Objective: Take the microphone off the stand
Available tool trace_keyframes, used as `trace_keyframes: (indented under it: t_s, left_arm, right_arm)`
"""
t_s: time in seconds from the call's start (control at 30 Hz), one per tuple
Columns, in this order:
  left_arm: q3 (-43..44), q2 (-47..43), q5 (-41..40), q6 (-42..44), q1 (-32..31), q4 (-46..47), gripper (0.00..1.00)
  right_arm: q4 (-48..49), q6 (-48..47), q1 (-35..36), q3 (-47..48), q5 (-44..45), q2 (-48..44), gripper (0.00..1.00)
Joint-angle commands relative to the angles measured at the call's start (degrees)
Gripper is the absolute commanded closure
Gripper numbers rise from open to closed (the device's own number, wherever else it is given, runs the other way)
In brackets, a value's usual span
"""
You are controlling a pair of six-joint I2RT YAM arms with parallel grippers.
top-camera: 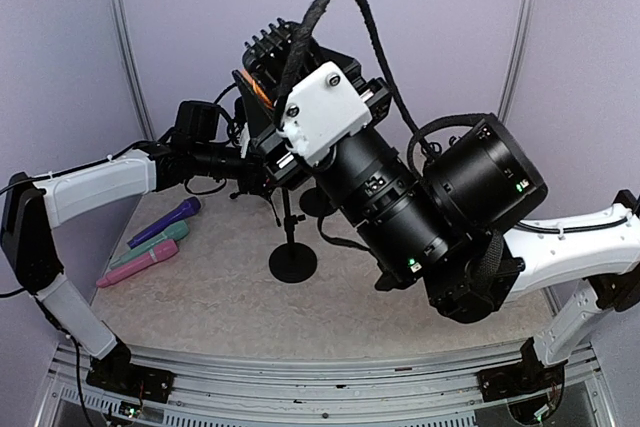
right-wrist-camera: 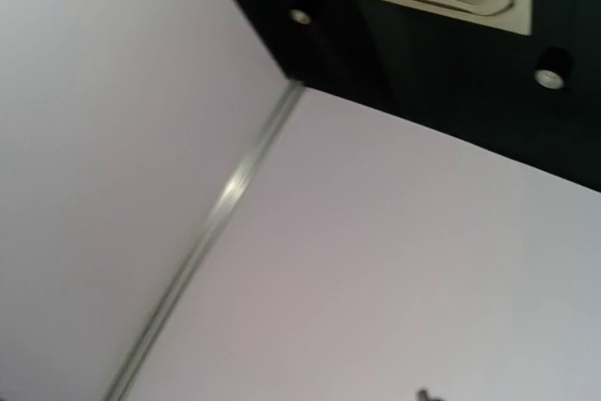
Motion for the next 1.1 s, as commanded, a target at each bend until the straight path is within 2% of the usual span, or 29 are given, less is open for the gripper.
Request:
trace_keyframes:
  t_s: [0.0,0.1,0.23,0.33,0.43,0.53,0.67,0.87,1.07]
  left_arm:
    - [0.55,-0.83,-2.49,5.26,0.55,-10.63,0.02]
    - [-1.47,-7.1,-2.14,9.77,2.63,-15.83,0.01]
    - [-4.09,-16.61,1.24,17.51,8.97,-25.25,0.01]
    - [-5.12,-22.73,5.38,27.19,13.43,-35.07,0.01]
    - [-5.19,-26.6,5.85,33.5,14.38,-42.84,0.01]
    - [-3.61,-28.25,6.57,36.61,14.57,-48.92,0.01]
    - [-3.2,-29.81,8.18,38.85,14.34,-52.44,0.02]
    - [-3.76,-29.74,8.02,35.7,14.13,-49.76,0.16]
    - [-2.89,-29.07,10.09,36.44,12.91,-52.08,0.26]
  right_arm:
    - [0.29,1.65,-0.8,1.21,1.83,-0.46,1.0]
    - [-6.14,8.93,-1.41,1.16,3.11,-2.06,1.0]
    - [-19.89,27.8,-4.72,1.07,0.14,-5.12,1.0]
    - [-29.59,41.66,-8.65,1.51,-5.27,-4.61,1.0]
    - [-35.12,51.69,-12.21,1.62,-11.97,-2.24,1.0]
    - [-36.21,56.55,-14.04,2.24,-16.21,0.86,1.0]
    - [-35.51,62.33,-15.86,3.08,-23.32,4.92,1.0]
    - [-30.63,66.35,-17.25,3.41,-29.08,8.8,1.0]
    - [-29.1,68.0,-18.24,5.3,-30.8,12.04,1.0]
